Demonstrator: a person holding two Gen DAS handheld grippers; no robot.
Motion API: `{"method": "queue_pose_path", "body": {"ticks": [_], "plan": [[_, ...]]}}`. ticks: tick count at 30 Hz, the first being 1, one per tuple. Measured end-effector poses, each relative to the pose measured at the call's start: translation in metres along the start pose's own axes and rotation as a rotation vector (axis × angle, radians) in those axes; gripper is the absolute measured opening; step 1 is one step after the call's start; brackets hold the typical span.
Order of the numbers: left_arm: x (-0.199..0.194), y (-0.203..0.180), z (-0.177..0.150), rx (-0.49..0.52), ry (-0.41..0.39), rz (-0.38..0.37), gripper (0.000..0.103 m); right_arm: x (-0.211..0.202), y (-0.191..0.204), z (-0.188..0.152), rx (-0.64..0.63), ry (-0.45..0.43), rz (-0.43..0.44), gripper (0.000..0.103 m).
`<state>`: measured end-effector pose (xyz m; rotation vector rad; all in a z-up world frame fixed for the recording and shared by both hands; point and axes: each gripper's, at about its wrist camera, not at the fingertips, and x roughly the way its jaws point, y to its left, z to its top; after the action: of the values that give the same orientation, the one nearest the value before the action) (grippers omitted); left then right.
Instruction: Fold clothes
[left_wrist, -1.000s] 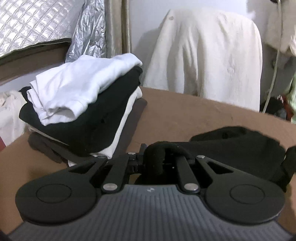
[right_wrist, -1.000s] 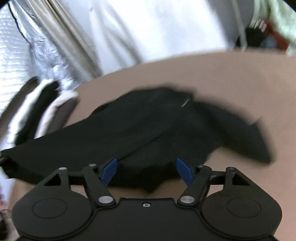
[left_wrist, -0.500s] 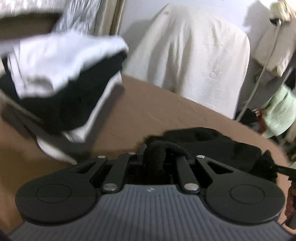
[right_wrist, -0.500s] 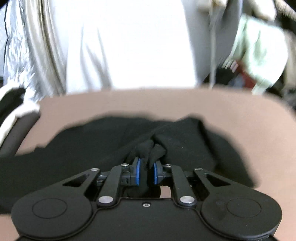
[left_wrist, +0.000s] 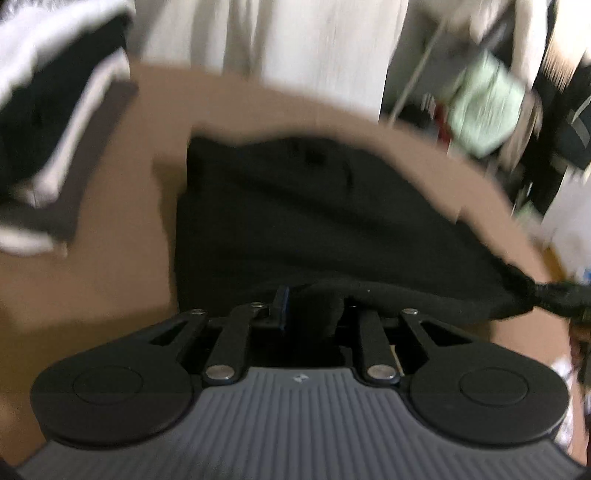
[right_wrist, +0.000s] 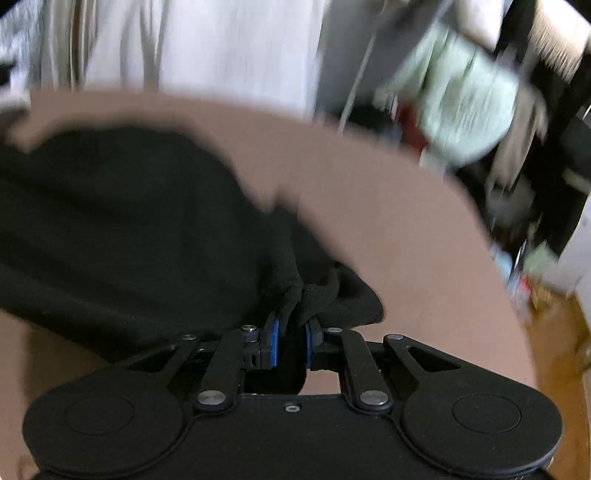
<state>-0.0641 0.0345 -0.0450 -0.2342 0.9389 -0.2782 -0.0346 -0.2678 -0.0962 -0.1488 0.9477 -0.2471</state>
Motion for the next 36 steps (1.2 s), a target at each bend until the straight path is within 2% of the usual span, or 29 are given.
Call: {"method": "queue_pose_path", "body": {"ticks": [2, 4, 8, 9, 12, 14, 15, 18, 20, 21, 22, 23, 24, 25, 28, 30, 32, 35, 36], "plan": [[0.016, 0.002, -0.009, -0.003, 0.079, 0.030, 0.017, 0.013, 0.000, -0.011, -0.007, 0.067, 0.016, 0.013], [0.021, 0.007, -0.012, -0.022, 0.102, 0.047, 0.024, 0.013, 0.001, -0.015, -0.040, 0.088, 0.011, 0.013], [0.001, 0.014, -0.005, -0.055, 0.018, -0.025, 0.033, 0.012, -0.003, -0.007, -0.048, 0.119, 0.011, 0.013], [-0.006, 0.015, -0.003, -0.065, -0.010, -0.052, 0.035, 0.012, -0.006, -0.006, -0.043, 0.132, 0.018, 0.013], [-0.030, 0.035, -0.001, -0.197, -0.096, -0.248, 0.045, 0.017, -0.002, -0.019, -0.156, 0.191, 0.029, 0.013], [-0.038, 0.048, 0.001, -0.284, -0.123, -0.335, 0.045, 0.018, -0.002, -0.027, -0.177, 0.191, 0.053, 0.014], [-0.040, 0.050, 0.003, -0.292, -0.129, -0.316, 0.045, 0.018, -0.004, -0.031, -0.153, 0.182, 0.075, 0.014], [-0.042, 0.048, 0.018, -0.251, -0.126, -0.152, 0.045, 0.010, -0.019, -0.026, -0.036, 0.170, 0.213, 0.023], [-0.041, 0.037, 0.032, -0.187, -0.105, -0.016, 0.045, -0.007, -0.024, -0.012, -0.040, 0.141, 0.255, 0.041], [-0.042, 0.027, 0.039, -0.136, -0.101, 0.069, 0.045, -0.018, -0.027, -0.004, -0.036, 0.129, 0.271, 0.056], [-0.042, 0.017, 0.046, -0.085, -0.096, 0.154, 0.046, -0.031, -0.030, 0.007, -0.024, 0.109, 0.293, 0.066], [-0.042, 0.007, 0.054, -0.034, -0.091, 0.239, 0.048, -0.045, -0.033, 0.017, -0.013, 0.075, 0.318, 0.069], [-0.044, -0.004, 0.059, 0.023, -0.119, 0.307, 0.059, -0.057, -0.035, 0.026, -0.003, 0.040, 0.343, 0.074], [-0.043, -0.011, 0.066, 0.041, -0.131, 0.306, 0.068, -0.065, -0.035, 0.034, 0.004, 0.003, 0.366, 0.082], [-0.036, -0.023, 0.088, 0.031, -0.115, 0.205, 0.069, -0.070, -0.024, 0.058, 0.008, -0.038, 0.432, 0.085], [-0.026, -0.026, 0.105, 0.031, -0.095, 0.172, 0.069, -0.060, -0.013, 0.086, -0.060, -0.020, 0.467, 0.084], [-0.015, -0.026, 0.121, 0.021, -0.085, 0.192, 0.069, -0.058, 0.009, 0.125, -0.181, -0.009, 0.494, 0.084], [0.003, -0.012, 0.138, -0.050, -0.116, 0.273, 0.069, -0.065, 0.047, 0.185, -0.336, 0.039, 0.557, 0.084], [0.009, -0.007, 0.143, -0.074, -0.126, 0.300, 0.069, -0.065, 0.057, 0.205, -0.352, 0.072, 0.578, 0.085]]}}
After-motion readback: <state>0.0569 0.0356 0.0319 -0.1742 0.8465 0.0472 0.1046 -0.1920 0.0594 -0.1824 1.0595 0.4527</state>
